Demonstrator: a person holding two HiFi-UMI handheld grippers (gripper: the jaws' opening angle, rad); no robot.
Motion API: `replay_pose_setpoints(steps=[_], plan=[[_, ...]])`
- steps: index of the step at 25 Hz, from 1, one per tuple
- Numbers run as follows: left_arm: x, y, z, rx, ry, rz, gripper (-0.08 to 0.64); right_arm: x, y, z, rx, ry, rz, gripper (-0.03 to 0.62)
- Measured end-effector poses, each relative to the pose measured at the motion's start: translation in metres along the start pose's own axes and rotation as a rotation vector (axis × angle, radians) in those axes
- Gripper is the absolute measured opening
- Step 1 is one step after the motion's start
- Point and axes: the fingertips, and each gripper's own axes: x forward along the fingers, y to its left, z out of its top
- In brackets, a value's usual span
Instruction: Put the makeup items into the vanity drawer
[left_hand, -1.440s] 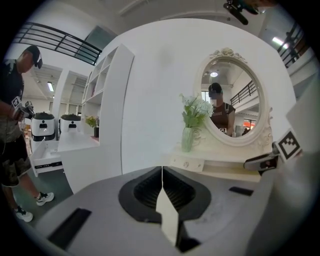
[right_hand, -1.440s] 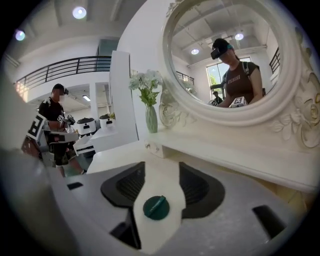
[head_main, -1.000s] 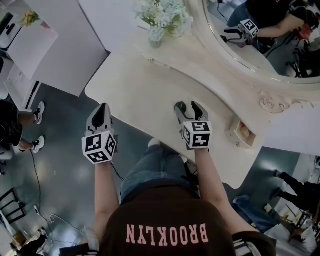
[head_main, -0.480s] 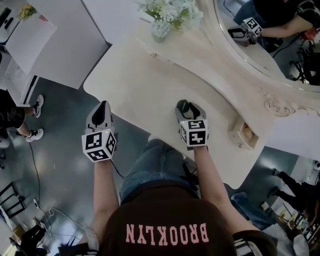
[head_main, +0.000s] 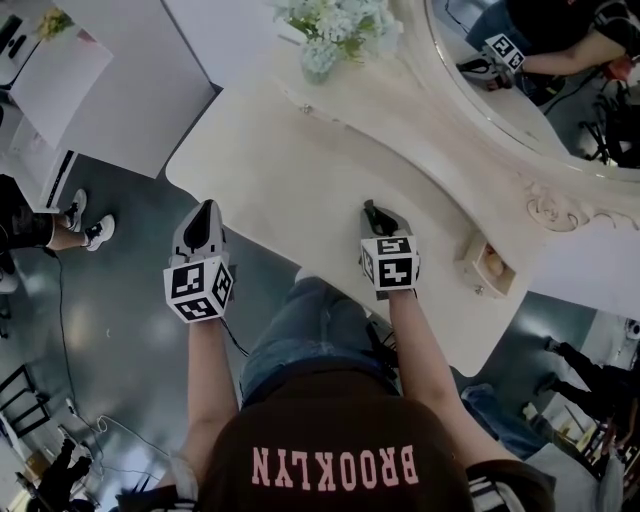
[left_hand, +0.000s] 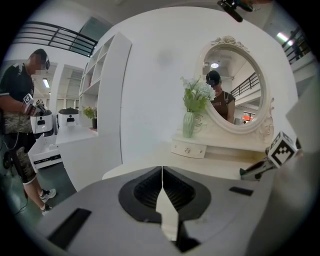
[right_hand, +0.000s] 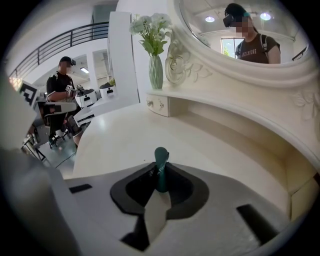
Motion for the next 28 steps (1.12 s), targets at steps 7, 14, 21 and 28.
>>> replay_pose_setpoints(steps=[7, 14, 21, 28], plan=[[-0.004, -0.007, 0.013, -0.002, -0.029, -0.001, 0.006, -0.017, -0.007, 0.014, 0.010, -0.053, 0.009, 0.035], [-0.004, -0.031, 0.036, 0.008, -0.075, -0.036, 0.006, -0.047, -0.016, 0.044, -0.010, -0.167, 0.018, 0.037], [0.000, -0.060, 0.059, 0.026, -0.115, -0.085, 0.006, -0.082, -0.032, 0.062, -0.024, -0.293, 0.001, 0.041], [0.004, -0.090, 0.069, 0.039, -0.136, -0.146, 0.006, -0.112, -0.058, 0.060, 0.009, -0.353, -0.070, 0.044]])
